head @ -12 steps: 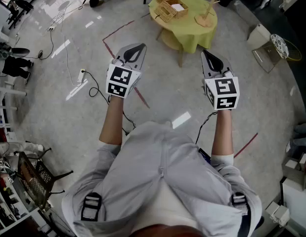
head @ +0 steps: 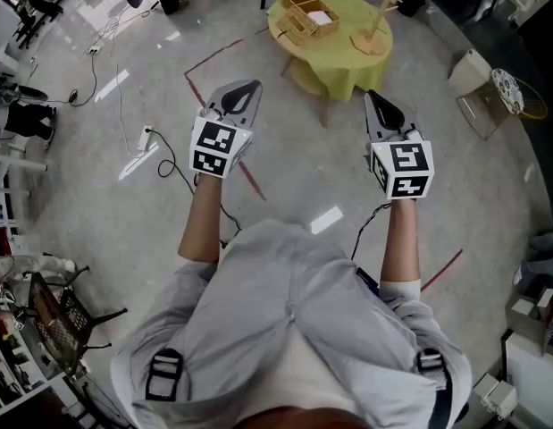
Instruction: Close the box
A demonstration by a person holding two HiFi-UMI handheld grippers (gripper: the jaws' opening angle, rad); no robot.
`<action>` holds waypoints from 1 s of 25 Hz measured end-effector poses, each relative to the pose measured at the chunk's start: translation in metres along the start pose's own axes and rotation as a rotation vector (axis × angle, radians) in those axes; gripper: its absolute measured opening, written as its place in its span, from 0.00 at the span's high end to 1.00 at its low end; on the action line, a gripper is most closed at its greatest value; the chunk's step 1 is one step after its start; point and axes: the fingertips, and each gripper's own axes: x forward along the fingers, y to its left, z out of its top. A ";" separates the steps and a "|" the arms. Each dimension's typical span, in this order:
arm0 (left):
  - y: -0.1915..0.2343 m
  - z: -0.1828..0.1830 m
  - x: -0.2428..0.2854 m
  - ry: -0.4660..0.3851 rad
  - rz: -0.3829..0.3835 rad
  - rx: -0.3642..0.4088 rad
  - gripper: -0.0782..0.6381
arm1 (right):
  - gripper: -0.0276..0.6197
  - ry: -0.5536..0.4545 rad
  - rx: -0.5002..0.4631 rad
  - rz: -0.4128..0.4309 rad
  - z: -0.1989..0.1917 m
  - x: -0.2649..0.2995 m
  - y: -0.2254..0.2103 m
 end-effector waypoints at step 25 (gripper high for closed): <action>0.089 -0.009 0.141 -0.003 0.024 -0.023 0.85 | 0.92 0.015 -0.002 -0.012 -0.014 0.137 -0.085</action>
